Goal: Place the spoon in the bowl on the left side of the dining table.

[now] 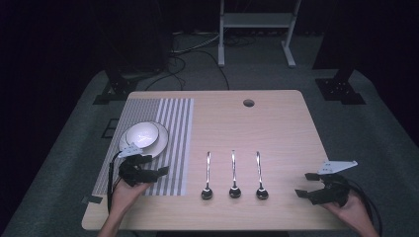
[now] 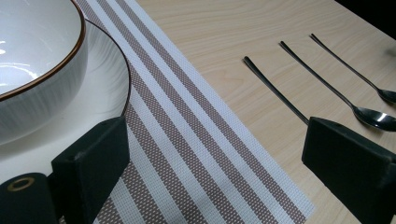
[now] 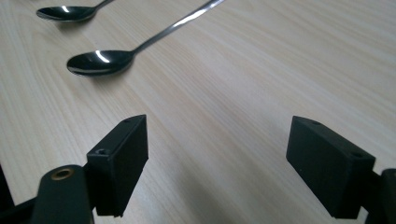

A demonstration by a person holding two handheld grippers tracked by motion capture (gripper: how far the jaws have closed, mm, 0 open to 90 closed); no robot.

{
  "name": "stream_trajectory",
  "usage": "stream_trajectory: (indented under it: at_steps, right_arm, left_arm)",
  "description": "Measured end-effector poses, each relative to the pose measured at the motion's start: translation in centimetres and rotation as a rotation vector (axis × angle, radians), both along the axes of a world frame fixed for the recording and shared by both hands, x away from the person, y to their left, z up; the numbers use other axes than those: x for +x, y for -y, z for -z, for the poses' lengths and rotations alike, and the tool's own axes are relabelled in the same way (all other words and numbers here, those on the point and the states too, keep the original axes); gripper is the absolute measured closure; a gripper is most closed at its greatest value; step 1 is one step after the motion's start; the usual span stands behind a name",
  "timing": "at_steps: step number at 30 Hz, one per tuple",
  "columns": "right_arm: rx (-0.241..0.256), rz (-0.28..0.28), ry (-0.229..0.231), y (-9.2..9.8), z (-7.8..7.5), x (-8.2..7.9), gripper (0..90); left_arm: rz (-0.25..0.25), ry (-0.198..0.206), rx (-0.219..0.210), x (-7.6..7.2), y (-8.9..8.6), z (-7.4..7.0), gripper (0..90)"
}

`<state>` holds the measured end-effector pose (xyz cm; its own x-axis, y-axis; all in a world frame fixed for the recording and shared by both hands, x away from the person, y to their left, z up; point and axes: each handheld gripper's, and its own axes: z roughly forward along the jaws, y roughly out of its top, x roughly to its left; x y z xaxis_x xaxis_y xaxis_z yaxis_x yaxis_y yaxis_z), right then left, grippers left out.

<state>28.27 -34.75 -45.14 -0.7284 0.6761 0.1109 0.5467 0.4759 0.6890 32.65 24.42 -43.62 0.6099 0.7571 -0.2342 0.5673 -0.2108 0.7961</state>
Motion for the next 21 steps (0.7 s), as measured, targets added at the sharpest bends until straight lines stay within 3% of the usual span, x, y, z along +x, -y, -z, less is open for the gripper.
stream_trajectory:
  at_steps: [10, 21]
  right_arm:
    - [-0.039, -0.067, 0.019, -1.9, -1.7, 0.5, 19.6]
    - [-0.105, -0.175, 0.018, -5.6, -3.0, 2.0, 19.9]
  left_arm:
    - [0.001, 0.002, 0.003, 0.0, -0.1, 0.0, 6.6]
    - [0.005, -0.005, 0.011, 0.1, -0.1, 0.2, 6.6]
